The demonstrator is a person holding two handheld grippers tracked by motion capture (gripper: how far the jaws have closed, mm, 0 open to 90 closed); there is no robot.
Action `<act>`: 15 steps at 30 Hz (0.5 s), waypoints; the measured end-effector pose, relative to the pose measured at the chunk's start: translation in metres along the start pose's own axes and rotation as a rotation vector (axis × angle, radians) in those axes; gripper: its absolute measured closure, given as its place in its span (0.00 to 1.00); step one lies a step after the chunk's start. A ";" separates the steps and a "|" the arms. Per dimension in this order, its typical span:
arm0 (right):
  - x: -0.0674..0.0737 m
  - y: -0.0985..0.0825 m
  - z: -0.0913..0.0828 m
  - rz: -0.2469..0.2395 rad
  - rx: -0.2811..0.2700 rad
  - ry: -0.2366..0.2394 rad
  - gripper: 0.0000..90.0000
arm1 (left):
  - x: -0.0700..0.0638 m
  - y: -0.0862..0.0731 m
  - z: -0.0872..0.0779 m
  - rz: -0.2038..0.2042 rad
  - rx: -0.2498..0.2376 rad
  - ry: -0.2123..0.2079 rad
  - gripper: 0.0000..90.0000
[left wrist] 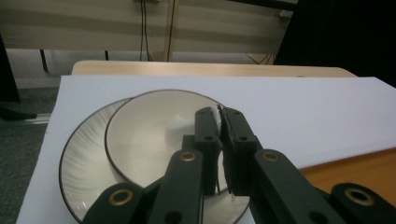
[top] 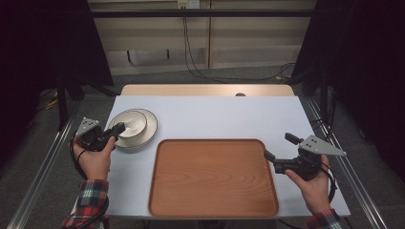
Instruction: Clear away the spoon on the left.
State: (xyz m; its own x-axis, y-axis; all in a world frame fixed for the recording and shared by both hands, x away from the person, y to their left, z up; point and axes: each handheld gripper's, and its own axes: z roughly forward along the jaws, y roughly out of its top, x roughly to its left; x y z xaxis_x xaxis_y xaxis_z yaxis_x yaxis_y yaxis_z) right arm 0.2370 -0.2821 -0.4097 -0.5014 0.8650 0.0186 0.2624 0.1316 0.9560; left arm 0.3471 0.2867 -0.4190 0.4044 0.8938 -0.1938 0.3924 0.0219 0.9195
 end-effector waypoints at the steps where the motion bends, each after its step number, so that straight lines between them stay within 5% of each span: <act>1: 0.000 0.000 0.000 0.001 0.000 0.000 0.03 | 0.000 0.000 0.000 0.000 0.000 0.000 0.95; 15: 0.000 0.000 0.000 0.007 -0.005 0.006 0.03 | 0.001 0.015 0.021 -0.013 -0.072 0.009 0.95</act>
State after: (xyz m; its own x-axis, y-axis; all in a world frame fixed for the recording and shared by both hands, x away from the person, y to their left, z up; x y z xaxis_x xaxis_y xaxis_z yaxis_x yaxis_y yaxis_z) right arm 0.2371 -0.2814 -0.4098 -0.5043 0.8631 0.0272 0.2618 0.1228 0.9573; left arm 0.3705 0.2788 -0.4124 0.3919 0.8972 -0.2036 0.3376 0.0656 0.9390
